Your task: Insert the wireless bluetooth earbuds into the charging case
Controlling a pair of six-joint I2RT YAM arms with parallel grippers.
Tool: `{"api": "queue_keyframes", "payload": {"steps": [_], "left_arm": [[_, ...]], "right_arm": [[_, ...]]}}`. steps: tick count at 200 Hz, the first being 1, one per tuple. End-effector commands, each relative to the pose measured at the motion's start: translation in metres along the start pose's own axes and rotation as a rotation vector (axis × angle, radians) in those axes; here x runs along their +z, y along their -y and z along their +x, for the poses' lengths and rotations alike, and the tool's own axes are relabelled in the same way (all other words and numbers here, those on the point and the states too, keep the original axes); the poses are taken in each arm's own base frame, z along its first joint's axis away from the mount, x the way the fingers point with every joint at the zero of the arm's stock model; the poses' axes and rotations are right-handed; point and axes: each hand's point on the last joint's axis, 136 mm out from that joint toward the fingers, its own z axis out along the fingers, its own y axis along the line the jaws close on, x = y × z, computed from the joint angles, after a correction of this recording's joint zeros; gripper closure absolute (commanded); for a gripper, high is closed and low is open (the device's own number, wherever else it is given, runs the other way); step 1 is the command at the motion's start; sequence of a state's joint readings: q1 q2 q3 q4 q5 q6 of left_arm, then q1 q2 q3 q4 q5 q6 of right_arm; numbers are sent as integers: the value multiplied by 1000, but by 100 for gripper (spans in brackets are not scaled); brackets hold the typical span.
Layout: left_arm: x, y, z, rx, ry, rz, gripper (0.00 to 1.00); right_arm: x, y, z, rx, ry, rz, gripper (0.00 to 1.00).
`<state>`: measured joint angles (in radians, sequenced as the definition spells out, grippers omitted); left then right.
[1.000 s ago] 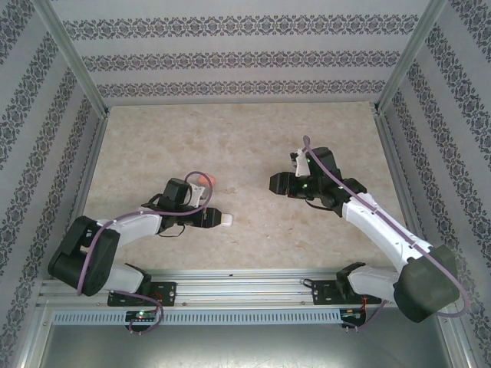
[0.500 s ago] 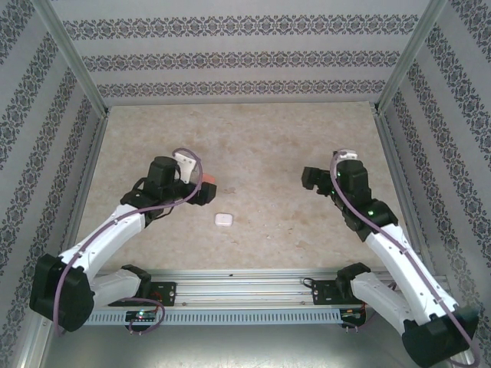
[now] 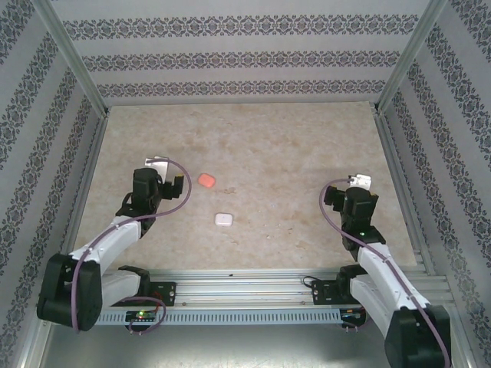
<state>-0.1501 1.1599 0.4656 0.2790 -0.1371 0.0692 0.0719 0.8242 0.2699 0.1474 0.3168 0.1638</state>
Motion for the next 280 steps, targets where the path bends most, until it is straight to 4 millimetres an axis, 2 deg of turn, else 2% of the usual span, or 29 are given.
{"api": "queue_keyframes", "payload": {"steps": [1, 48, 63, 71, 104, 113, 137, 155, 169, 202, 211, 216, 280], "left_arm": [[8, -13, -16, -88, 108, -55, 0], [26, -10, -2, -74, 183, -49, 0], [31, -7, -4, -43, 189, -32, 0], [33, -9, -5, -43, 204, -48, 0], [41, -19, 17, -108, 238, -79, 0], [41, -19, 15, -99, 265, -78, 0], [52, -13, 16, -85, 195, -42, 0], [58, -21, 18, -123, 152, -53, 0], [59, -23, 19, -135, 148, -50, 0], [58, -23, 18, -133, 153, -48, 0], [58, -23, 18, -132, 153, -50, 0], [58, -23, 19, -131, 152, -46, 0], [58, -23, 18, -131, 153, -46, 0]], "right_arm": [[9, -3, -12, 18, 93, -26, 2], [26, 0, -21, 16, 142, -32, 2], [31, -2, -26, 27, 166, -45, 2], [33, -3, -28, 31, 177, -55, 2], [42, -12, -37, 35, 218, -103, 2], [45, -15, -39, 35, 224, -115, 2], [52, -24, -40, 34, 231, -153, 2], [59, -25, -37, 34, 237, -156, 2], [66, -24, -33, 42, 234, -144, 2], [85, -43, -26, -17, 165, -193, 2], [86, -47, -20, -45, 146, -194, 2], [87, -49, -32, -48, 163, -192, 2], [87, -52, -31, -65, 153, -191, 2]]}}
